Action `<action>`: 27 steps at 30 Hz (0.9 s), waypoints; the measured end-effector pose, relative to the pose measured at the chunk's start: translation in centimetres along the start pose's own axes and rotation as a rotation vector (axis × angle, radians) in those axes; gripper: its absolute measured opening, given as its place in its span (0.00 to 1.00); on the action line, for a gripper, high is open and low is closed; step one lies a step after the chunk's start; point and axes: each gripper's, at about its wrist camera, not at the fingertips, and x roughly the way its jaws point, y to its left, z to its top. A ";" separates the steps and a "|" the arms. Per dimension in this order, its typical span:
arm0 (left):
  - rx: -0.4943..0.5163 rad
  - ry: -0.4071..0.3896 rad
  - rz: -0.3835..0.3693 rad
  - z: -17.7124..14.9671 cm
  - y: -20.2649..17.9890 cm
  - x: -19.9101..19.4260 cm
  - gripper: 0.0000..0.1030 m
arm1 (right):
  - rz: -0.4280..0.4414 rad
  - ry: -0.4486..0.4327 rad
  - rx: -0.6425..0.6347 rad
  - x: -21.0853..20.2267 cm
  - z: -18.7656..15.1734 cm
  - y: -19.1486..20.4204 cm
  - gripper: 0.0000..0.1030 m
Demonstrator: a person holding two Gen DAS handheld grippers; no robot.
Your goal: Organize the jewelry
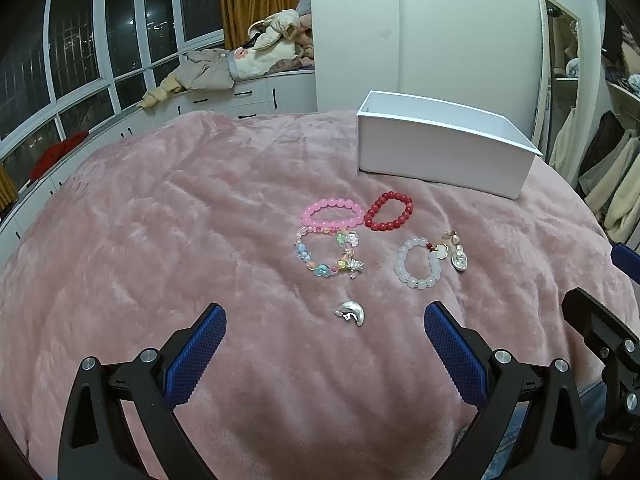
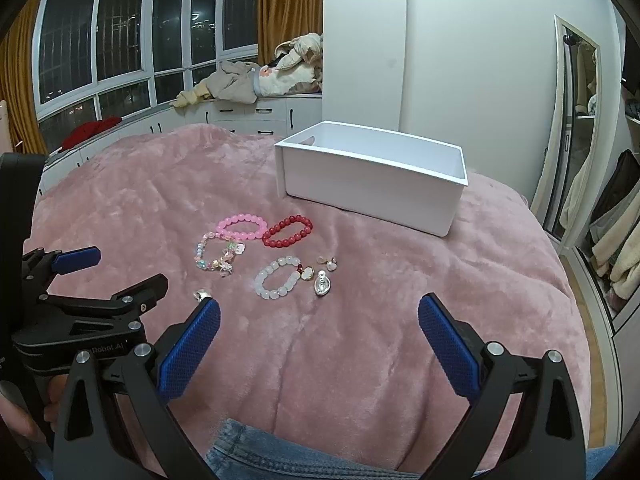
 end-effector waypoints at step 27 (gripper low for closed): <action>-0.036 0.010 -0.010 0.0 0.8 0.1 0.98 | -0.011 0.000 0.007 0.0 0.2 -0.2 0.95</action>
